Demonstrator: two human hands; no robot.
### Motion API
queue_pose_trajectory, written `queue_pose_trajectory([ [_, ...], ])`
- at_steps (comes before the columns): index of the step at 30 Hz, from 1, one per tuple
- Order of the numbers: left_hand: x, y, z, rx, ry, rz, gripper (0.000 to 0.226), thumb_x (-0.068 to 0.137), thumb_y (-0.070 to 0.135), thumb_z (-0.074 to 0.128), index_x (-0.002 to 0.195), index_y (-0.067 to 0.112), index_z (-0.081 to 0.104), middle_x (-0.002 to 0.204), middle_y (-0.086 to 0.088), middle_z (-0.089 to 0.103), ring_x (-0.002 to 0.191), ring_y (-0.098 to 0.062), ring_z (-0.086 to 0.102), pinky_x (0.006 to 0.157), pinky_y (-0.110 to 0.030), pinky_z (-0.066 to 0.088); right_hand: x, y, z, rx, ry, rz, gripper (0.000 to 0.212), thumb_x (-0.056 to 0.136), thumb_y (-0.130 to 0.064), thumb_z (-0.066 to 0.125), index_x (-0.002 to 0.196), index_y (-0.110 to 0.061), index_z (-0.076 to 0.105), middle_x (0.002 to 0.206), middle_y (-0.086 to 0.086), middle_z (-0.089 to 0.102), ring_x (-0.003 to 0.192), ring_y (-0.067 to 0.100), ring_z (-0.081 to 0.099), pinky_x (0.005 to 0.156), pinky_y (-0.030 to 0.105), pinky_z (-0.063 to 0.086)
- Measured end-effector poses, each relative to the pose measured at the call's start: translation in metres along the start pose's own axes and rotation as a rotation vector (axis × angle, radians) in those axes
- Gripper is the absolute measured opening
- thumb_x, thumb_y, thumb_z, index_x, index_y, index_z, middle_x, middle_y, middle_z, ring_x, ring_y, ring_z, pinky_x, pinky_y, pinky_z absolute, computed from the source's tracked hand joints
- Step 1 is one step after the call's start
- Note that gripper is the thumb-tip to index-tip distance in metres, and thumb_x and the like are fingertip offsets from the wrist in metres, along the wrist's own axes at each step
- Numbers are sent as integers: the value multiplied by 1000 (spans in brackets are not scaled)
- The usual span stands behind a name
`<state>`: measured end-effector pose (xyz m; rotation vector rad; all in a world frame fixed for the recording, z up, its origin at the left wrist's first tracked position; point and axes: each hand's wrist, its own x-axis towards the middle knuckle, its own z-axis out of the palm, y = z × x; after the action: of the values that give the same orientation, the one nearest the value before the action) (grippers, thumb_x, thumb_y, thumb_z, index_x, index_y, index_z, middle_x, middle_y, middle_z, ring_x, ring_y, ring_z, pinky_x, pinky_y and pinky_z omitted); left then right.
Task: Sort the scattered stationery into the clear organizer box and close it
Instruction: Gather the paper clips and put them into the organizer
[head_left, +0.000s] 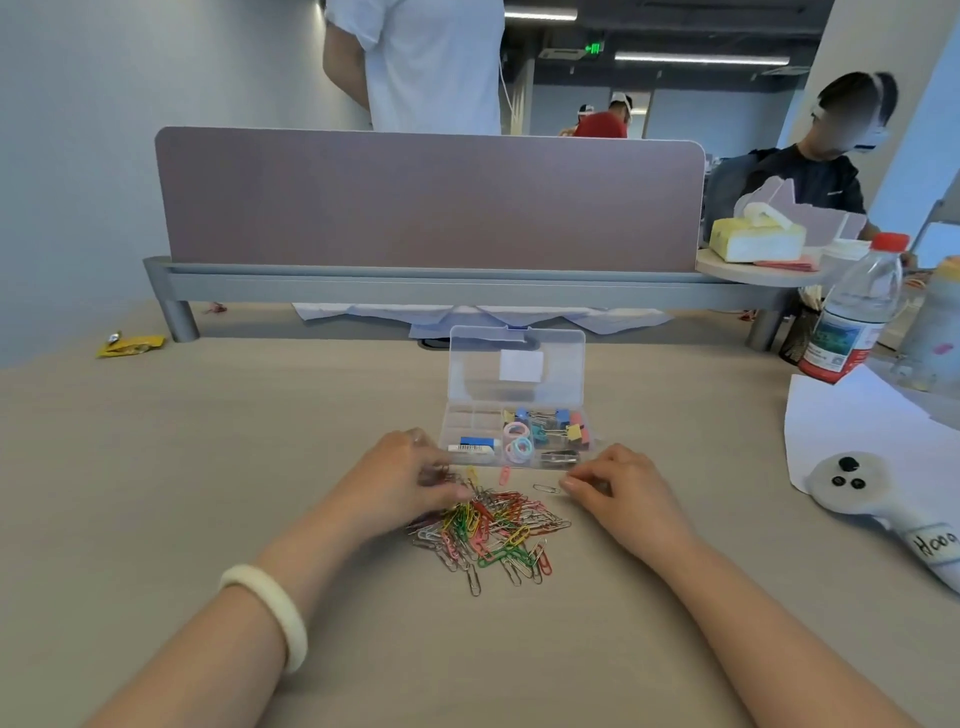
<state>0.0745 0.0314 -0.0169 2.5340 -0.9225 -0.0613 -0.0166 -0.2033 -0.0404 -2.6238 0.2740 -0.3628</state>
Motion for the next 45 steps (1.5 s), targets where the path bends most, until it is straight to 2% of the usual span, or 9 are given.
queue_pose_trajectory([
  [3,-14,-5,8,42,-123,-25,121,29,95,37,130,27,45,116,8,40,108,-13,33,101,-27,33,-6,-15,3,-24,-169,-97,58,72,-68,53,118,-33,58,101,-10,44,104,13,39,95,32,35],
  [8,-20,1,19,41,-140,84,112,34,90,48,131,33,43,117,10,37,111,-14,31,100,-25,31,-14,-31,8,-122,-257,-273,107,33,-93,41,129,-43,43,103,-15,38,103,5,30,88,25,24],
  [12,-21,4,19,-100,-27,100,56,69,44,72,119,26,57,105,6,46,102,-11,43,87,-19,35,-10,-33,15,-48,-204,-319,75,57,-76,57,123,-41,51,100,-14,44,103,7,38,88,26,30],
  [16,-20,10,22,-141,31,133,37,72,33,73,108,24,65,88,6,50,77,-4,49,68,-10,36,-7,-36,18,63,-170,-331,41,72,-49,68,110,-32,64,96,-9,54,97,9,49,88,30,43],
  [21,-17,16,27,-197,101,81,32,72,23,73,103,21,67,73,18,45,64,-1,46,65,-16,38,-5,-40,18,53,-182,-363,31,78,-42,65,107,-30,65,95,-13,51,93,6,52,83,25,45],
  [30,-15,15,31,-275,164,33,19,73,18,72,91,23,69,77,16,54,69,1,50,66,-17,38,-1,-38,17,111,-129,-328,18,79,-23,65,97,-25,68,98,-9,66,91,5,56,80,21,45],
  [34,-15,15,30,-280,194,23,15,74,18,71,89,22,69,81,6,59,77,-10,55,71,-24,43,-1,-36,16,184,-129,-274,16,78,-17,66,92,-24,70,88,-13,65,83,1,57,73,14,42],
  [40,-15,14,28,-442,267,-11,11,73,12,71,82,18,70,63,16,50,60,8,49,57,-8,35,-3,-39,7,286,-108,-196,17,78,-14,67,89,-26,70,85,-17,65,76,-14,55,65,1,40],
  [45,-16,12,27,-555,280,-30,13,73,12,72,83,19,70,63,15,52,58,7,47,57,-7,37,-4,-41,-1,384,-113,-110,21,77,-12,69,75,-33,67,76,-13,68,66,-5,59,61,6,44],
])
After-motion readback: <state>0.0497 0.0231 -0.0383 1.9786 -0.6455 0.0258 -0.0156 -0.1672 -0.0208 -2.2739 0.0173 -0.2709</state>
